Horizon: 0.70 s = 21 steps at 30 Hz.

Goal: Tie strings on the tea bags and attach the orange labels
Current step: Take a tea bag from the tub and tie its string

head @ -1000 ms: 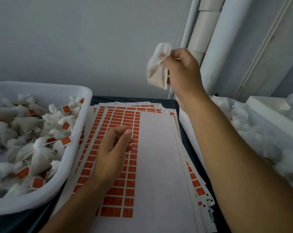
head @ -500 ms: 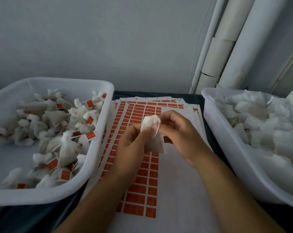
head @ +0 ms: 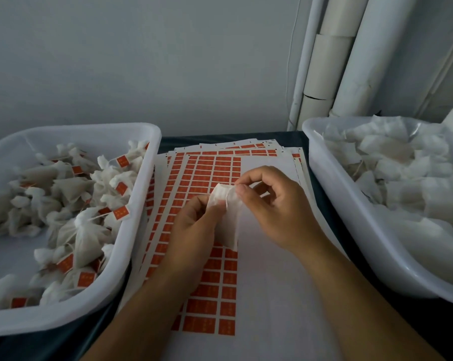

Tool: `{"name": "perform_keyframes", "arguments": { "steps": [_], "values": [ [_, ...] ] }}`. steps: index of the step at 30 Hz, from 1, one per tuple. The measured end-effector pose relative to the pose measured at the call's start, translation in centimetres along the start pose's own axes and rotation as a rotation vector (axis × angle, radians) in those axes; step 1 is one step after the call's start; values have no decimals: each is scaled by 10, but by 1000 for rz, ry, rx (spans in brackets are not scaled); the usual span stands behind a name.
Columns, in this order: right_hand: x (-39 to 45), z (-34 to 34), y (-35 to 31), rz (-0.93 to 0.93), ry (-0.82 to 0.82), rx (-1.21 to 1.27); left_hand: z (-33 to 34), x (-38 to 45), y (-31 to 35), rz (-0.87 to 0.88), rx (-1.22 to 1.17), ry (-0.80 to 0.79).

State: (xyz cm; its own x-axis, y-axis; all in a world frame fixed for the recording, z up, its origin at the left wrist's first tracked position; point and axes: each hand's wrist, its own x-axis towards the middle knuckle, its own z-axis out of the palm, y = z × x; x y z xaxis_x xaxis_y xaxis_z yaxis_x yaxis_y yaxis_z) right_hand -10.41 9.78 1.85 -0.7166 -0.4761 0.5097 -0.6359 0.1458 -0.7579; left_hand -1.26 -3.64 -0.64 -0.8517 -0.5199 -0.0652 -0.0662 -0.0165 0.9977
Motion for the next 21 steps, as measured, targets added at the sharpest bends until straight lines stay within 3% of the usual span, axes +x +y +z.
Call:
{"name": "perform_keyframes", "arguments": {
  "steps": [10,16,21],
  "values": [
    [2,-4,-7,311,16,341,3,-11,12,114,142,-187],
    [0,-3,-12,304,-27,408,8,-6,2,219,426,-151],
    [3,-11,-17,255,5,609,7,-2,-3,303,529,-101]
  ]
}}
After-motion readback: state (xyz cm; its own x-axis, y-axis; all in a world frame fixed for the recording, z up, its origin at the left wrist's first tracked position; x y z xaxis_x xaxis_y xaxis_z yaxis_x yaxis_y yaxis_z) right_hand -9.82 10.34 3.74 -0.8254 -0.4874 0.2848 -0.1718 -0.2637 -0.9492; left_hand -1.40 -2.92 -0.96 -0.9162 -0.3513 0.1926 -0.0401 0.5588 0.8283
